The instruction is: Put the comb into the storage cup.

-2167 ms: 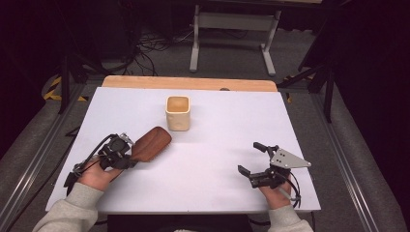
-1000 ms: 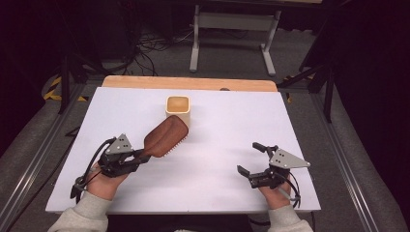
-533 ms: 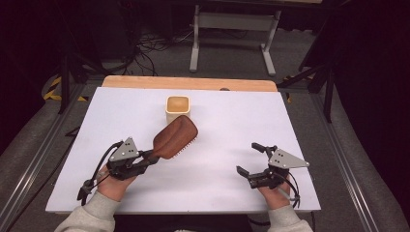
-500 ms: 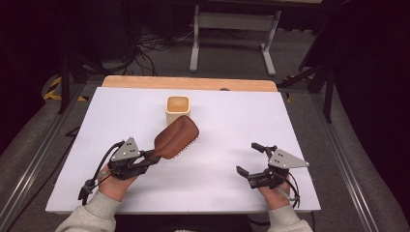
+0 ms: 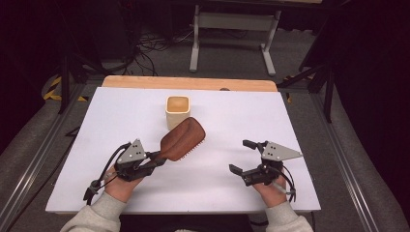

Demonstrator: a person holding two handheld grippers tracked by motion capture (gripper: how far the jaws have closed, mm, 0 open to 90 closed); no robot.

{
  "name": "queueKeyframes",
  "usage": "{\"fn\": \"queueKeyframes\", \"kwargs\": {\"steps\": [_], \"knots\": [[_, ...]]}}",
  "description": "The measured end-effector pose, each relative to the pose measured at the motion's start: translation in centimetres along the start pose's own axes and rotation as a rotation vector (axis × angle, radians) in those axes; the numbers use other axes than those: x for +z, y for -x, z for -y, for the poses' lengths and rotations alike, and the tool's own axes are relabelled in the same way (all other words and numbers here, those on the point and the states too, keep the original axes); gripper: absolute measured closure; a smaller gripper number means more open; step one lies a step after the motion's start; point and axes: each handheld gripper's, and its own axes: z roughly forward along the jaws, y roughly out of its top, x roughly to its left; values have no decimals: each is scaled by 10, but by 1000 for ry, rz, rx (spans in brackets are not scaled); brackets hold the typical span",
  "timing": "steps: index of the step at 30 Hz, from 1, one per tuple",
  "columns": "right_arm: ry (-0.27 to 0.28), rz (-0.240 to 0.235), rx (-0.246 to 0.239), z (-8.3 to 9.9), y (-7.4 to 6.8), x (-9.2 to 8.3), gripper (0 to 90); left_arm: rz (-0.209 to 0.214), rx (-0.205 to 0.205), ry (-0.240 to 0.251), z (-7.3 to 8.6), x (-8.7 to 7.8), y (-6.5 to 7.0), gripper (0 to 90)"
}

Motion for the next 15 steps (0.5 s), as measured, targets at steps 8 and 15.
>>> {"fn": "queueKeyframes", "kwargs": {"steps": [8, 15], "knots": [[-72, -58, -18, -42, -2, 30, 33, -12, 6, 1, 2, -1, 1, 721], [-106, -89, -20, -63, -5, 50, 27, -15, 17, 1, 2, -1, 2, 721]]}}
